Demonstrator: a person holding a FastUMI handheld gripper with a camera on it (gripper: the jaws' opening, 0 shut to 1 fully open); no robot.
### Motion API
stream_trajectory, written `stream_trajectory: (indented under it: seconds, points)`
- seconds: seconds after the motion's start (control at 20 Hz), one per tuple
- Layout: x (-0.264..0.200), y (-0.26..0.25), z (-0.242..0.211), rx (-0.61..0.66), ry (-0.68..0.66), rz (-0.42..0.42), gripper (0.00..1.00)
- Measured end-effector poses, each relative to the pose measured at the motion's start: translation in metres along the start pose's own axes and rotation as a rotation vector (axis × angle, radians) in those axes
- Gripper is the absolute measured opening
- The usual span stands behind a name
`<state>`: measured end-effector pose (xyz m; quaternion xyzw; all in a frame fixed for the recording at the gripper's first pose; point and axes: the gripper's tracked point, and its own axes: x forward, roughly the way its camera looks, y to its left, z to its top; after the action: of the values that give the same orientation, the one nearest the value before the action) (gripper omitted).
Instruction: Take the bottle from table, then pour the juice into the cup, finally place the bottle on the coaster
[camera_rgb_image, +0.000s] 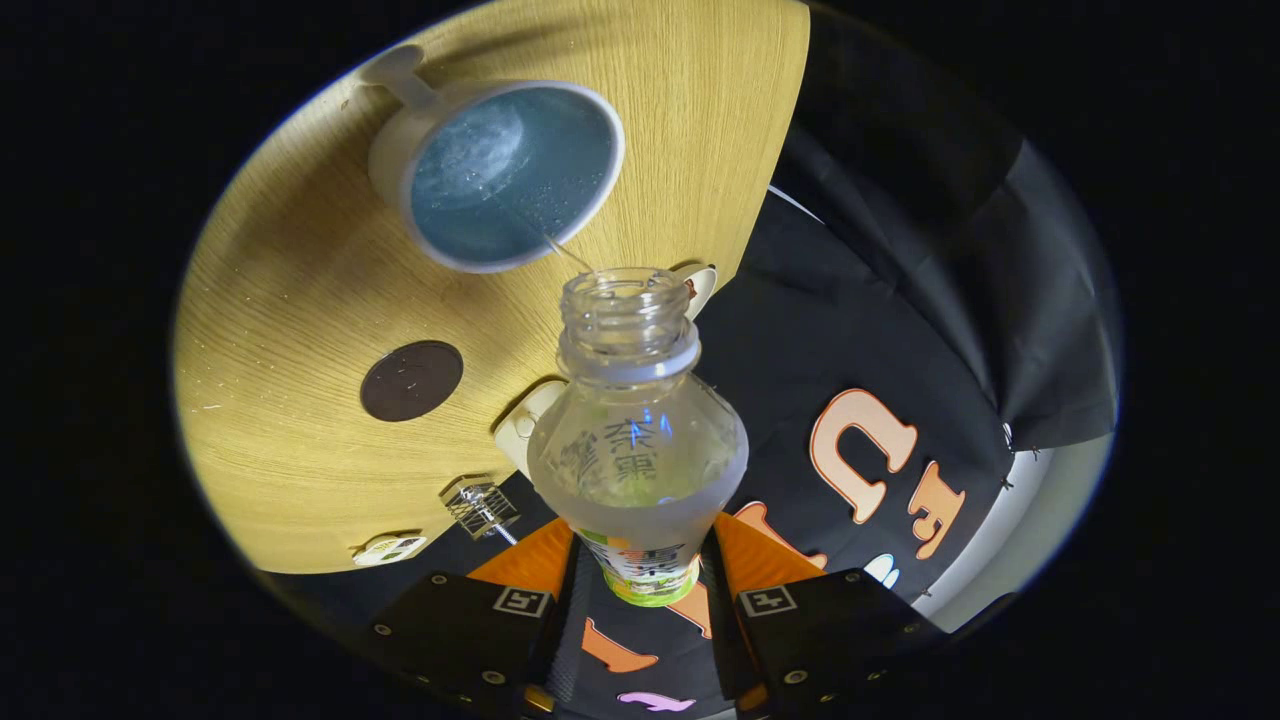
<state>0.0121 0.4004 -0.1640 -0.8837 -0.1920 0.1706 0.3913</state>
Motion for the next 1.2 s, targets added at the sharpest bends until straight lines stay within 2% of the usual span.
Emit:
stream_trajectory:
  seconds: [0.9,1.2]
  points:
    - [0.0,0.011,-0.007,-0.017,0.025,0.059,0.54]
    - [-0.008,0.016,-0.012,0.102,0.053,0.073,0.55]
